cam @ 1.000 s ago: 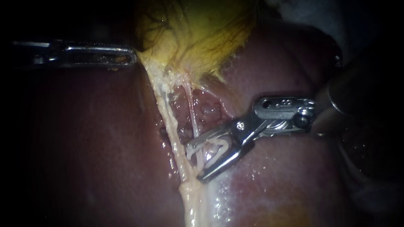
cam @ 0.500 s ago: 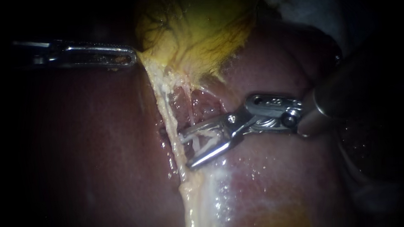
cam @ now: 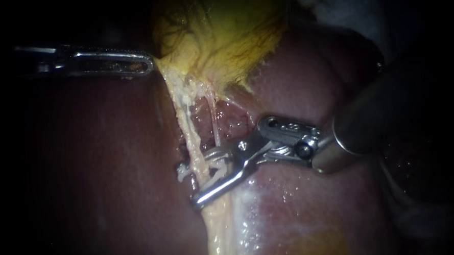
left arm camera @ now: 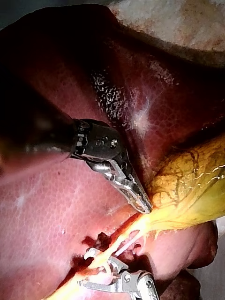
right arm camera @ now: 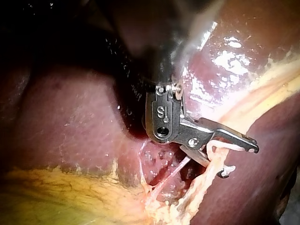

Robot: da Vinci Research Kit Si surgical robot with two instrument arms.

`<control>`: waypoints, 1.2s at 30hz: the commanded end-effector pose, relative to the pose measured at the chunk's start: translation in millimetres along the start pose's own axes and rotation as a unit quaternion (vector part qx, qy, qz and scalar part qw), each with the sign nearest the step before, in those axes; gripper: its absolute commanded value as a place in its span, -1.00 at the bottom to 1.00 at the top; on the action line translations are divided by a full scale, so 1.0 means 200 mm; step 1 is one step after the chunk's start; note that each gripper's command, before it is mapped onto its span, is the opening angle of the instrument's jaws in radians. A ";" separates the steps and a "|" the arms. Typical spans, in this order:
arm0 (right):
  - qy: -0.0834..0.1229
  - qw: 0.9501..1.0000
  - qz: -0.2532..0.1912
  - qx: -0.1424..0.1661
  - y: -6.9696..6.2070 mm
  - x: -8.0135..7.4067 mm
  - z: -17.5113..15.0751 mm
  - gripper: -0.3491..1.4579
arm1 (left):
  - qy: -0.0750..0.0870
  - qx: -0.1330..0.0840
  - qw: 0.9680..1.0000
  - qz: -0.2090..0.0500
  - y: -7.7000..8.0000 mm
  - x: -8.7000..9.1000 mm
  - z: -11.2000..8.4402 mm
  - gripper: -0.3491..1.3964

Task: Clipping first clip left tube

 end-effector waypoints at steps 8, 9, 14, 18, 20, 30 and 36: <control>-0.010 1.000 0.000 0.019 -0.008 -0.001 0.005 -0.11 | 0.000 0.000 1.000 0.000 0.000 0.000 0.000 -1.00; -0.010 1.000 -0.001 0.019 -0.009 -0.001 0.005 -0.12 | 0.000 0.000 1.000 0.000 0.000 0.000 0.000 -1.00; -0.010 1.000 0.002 0.019 -0.009 -0.001 0.006 -0.36 | 0.000 0.000 1.000 0.000 0.000 0.000 0.000 -1.00; -0.010 1.000 0.002 0.019 -0.009 -0.001 0.006 -0.61 | 0.000 0.000 1.000 0.000 0.000 0.000 0.000 -1.00; -0.010 1.000 0.005 0.019 -0.009 -0.001 0.006 -0.77 | 0.000 0.000 1.000 0.000 0.000 0.000 0.000 -1.00; -0.017 0.999 0.044 0.015 -0.008 -0.001 0.005 -1.00 | 0.000 0.000 1.000 0.000 0.000 0.000 0.000 -1.00; -0.020 0.999 0.044 0.013 -0.008 -0.001 0.005 -1.00 | 0.000 0.000 1.000 0.000 0.000 0.000 0.000 -1.00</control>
